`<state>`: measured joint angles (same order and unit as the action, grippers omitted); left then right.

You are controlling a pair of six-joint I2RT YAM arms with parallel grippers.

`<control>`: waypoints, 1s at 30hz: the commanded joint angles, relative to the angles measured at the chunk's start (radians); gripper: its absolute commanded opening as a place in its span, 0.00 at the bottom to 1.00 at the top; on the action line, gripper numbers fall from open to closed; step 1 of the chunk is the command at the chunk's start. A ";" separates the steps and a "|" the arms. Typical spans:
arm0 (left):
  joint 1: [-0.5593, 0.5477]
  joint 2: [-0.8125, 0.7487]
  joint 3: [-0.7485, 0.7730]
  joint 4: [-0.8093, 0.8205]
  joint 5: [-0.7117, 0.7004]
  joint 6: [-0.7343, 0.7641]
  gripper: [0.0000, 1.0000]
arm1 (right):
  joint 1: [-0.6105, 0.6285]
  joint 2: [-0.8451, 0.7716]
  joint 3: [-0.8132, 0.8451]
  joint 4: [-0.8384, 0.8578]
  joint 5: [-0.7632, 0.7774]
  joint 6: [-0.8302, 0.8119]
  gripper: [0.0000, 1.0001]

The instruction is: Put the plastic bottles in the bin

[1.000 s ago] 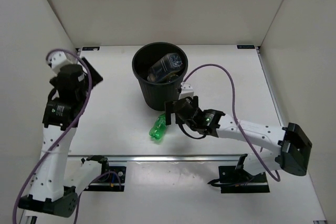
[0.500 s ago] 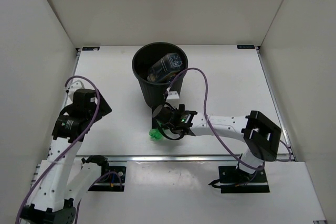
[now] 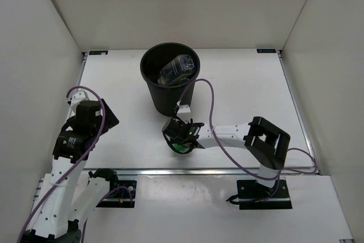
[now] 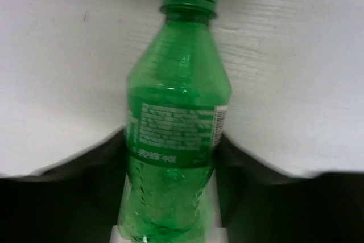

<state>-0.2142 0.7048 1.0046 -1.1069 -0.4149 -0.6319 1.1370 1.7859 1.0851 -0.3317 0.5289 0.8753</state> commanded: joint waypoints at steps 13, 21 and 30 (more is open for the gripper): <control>-0.025 0.123 0.086 0.065 0.068 0.038 0.98 | -0.159 -0.790 -0.226 -0.015 0.080 -0.258 0.34; -0.010 0.216 0.098 0.130 0.099 0.049 0.98 | -0.349 -0.704 0.062 0.382 -0.087 -0.825 0.38; 0.009 0.252 0.081 0.174 0.160 0.051 0.99 | -0.365 -0.274 0.430 0.583 -0.345 -0.836 0.39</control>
<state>-0.2035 0.9485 1.0672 -0.9569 -0.2924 -0.5877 0.7647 1.4502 1.4506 0.1558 0.2680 0.0853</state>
